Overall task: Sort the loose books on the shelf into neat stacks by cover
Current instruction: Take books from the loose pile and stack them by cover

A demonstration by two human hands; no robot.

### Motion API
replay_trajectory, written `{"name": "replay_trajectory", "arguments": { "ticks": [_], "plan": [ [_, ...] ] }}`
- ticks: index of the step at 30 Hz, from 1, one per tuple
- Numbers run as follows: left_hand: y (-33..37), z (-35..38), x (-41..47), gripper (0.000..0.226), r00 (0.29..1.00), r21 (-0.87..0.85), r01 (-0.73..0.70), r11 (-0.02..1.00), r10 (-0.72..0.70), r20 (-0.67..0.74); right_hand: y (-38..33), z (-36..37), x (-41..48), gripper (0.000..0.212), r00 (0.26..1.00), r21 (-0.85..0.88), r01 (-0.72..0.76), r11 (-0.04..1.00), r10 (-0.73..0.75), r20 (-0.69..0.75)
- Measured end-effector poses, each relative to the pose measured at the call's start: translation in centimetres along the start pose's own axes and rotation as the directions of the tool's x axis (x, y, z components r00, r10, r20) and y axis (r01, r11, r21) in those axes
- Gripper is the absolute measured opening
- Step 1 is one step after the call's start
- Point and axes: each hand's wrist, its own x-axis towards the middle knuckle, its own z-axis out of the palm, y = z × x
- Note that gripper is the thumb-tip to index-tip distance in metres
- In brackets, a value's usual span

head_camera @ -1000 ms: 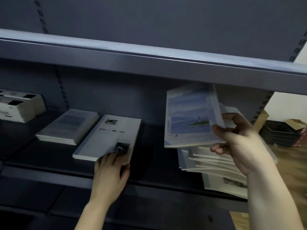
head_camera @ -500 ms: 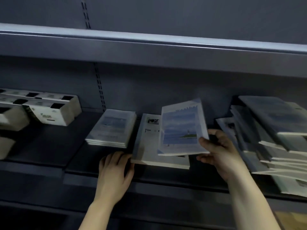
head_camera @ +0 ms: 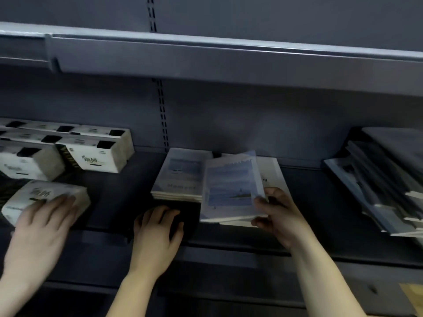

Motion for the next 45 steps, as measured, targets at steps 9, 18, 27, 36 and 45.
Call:
{"name": "replay_trajectory", "arguments": {
  "ticks": [9, 18, 27, 36, 45],
  "plan": [
    [-2.3, 0.2, 0.4, 0.043, 0.999, 0.005, 0.026, 1.000, -0.026, -0.019, 0.6, 3.5, 0.5, 0.034, 1.000, -0.216, 0.026, 0.976, -0.024, 0.015],
    [-3.0, 0.3, 0.8, 0.040, 1.000, -0.013, -0.015, 1.000, 0.015, -0.026, 0.9, 4.4, 1.0, 0.038, 0.939, -0.733, 0.240, 0.637, -0.343, 0.010],
    [-3.3, 0.8, 0.8, 0.038, 0.999, -0.021, -0.022, 1.000, 0.021, -0.045, 0.5, 5.3, 1.5, 0.043, 0.919, -0.803, 0.364, 0.471, -0.320, 0.230],
    [-3.5, 0.9, 0.9, 0.038, 0.998, -0.020, -0.016, 1.000, 0.015, -0.055, 0.9, 7.3, 3.4, 0.030, 0.857, -0.818, 0.445, 0.365, -0.439, 0.270],
    [-3.7, 1.0, 0.8, 0.037, 0.999, -0.041, -0.017, 0.999, 0.015, -0.046, 2.1, 8.8, 5.3, 0.025, 0.820, -0.828, 0.483, 0.284, -0.478, 0.314]
  ]
}}
